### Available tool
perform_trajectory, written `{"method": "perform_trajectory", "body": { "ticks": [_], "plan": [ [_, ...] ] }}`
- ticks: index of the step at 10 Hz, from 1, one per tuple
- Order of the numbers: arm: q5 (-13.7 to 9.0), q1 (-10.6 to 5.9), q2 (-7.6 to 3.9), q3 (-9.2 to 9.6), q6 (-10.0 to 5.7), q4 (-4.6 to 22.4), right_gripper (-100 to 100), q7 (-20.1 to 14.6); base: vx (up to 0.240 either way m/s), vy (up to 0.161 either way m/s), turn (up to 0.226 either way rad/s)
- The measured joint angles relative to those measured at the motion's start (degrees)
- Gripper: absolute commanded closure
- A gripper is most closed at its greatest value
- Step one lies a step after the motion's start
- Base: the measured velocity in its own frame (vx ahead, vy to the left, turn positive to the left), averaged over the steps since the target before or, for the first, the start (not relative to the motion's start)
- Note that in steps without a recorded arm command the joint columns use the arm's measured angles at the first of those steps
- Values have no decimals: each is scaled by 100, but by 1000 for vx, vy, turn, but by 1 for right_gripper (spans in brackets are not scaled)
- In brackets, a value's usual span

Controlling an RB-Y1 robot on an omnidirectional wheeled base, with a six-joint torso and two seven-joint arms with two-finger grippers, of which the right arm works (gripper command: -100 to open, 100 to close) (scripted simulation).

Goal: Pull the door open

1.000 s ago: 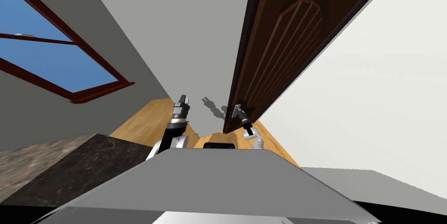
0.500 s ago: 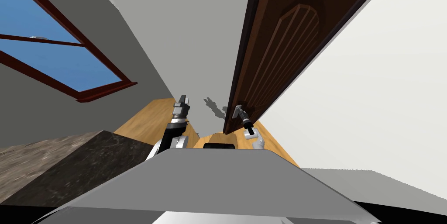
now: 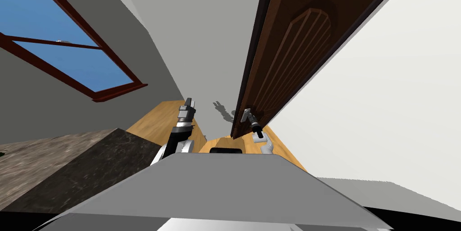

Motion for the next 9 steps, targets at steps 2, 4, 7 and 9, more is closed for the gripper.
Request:
{"method": "perform_trajectory", "body": {
  "ticks": [2,4,7,9],
  "plan": [
    [-267,24,9,-31,154,-62,100,-23,-34,-1,69],
    [-586,22,31,-74,255,-62,100,-22,-29,-5,39],
    [-1044,12,104,-169,477,-67,100,-5,-20,-6,19],
    [-1270,-24,128,-218,585,-34,100,-4,-34,-9,91]
  ]
}}
